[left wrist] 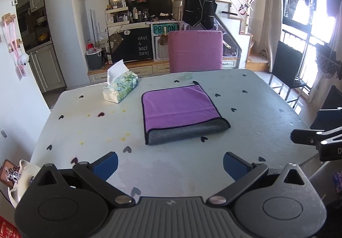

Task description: Fold towel

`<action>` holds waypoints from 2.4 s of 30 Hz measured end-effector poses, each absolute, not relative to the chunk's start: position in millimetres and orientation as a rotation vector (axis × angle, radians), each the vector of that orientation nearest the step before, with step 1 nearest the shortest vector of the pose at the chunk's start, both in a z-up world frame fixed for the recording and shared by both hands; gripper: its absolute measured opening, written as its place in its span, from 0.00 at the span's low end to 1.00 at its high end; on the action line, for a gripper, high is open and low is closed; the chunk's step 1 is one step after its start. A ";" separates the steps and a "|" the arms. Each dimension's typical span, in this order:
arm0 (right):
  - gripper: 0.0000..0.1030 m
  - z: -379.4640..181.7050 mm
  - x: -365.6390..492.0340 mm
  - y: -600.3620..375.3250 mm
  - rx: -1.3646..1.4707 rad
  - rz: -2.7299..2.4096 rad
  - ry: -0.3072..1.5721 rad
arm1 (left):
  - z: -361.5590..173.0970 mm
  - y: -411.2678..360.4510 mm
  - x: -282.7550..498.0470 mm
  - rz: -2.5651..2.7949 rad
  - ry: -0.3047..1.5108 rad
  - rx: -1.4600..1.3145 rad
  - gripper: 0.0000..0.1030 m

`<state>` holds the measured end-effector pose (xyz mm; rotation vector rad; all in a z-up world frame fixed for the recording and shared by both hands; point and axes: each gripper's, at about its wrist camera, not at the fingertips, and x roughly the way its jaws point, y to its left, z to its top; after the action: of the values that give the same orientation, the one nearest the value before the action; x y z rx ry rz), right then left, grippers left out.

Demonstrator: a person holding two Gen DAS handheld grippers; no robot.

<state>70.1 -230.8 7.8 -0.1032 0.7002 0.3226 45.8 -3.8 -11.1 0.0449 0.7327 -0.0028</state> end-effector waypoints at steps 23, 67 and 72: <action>0.99 -50.2 146.6 -229.1 -0.059 0.308 0.685 | -75.1 6.2 133.5 0.030 0.744 -0.040 1.00; 0.99 -184.9 316.6 -198.1 -0.112 0.301 0.760 | -200.6 33.8 308.2 0.103 0.875 -0.038 1.00; 1.00 -199.1 336.8 -198.6 -0.098 0.288 0.788 | -214.8 39.6 322.4 0.099 0.883 -0.054 1.00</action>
<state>336.8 -198.6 -199.1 -0.0976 0.7879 0.2878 322.4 39.6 -214.8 -0.0539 0.8831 0.0993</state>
